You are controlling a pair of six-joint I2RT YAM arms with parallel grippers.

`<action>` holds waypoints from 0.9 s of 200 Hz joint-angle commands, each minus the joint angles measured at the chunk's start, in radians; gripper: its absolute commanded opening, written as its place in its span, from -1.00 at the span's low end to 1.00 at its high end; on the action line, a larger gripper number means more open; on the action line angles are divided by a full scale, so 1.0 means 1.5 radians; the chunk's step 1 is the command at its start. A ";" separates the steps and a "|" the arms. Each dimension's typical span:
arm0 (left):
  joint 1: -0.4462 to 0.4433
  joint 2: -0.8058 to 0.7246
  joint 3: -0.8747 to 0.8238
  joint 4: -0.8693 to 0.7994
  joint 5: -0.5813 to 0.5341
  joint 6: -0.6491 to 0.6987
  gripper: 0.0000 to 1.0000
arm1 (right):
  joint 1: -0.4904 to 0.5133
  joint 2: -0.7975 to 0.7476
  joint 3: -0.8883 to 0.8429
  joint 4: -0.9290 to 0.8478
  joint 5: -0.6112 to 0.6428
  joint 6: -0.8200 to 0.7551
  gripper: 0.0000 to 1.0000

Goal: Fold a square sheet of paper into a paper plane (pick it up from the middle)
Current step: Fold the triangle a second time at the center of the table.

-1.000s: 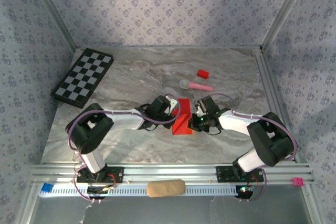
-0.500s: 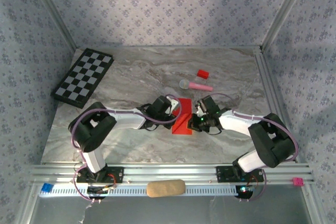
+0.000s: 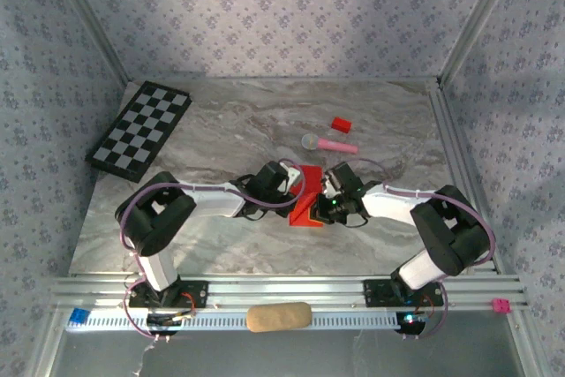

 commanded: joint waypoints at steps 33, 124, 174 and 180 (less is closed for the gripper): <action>-0.003 -0.022 0.001 -0.001 0.016 -0.018 -1.00 | -0.010 -0.013 -0.005 -0.092 0.023 -0.063 -0.92; -0.008 -0.008 -0.002 0.026 0.019 -0.016 -1.00 | -0.023 -0.016 -0.005 -0.091 0.010 -0.065 -0.92; -0.009 0.002 0.006 0.032 0.027 -0.014 -1.00 | -0.027 -0.015 -0.006 -0.090 0.010 -0.066 -0.92; -0.009 0.005 0.009 0.028 0.025 -0.013 -1.00 | -0.027 -0.015 -0.006 -0.090 0.010 -0.065 -0.92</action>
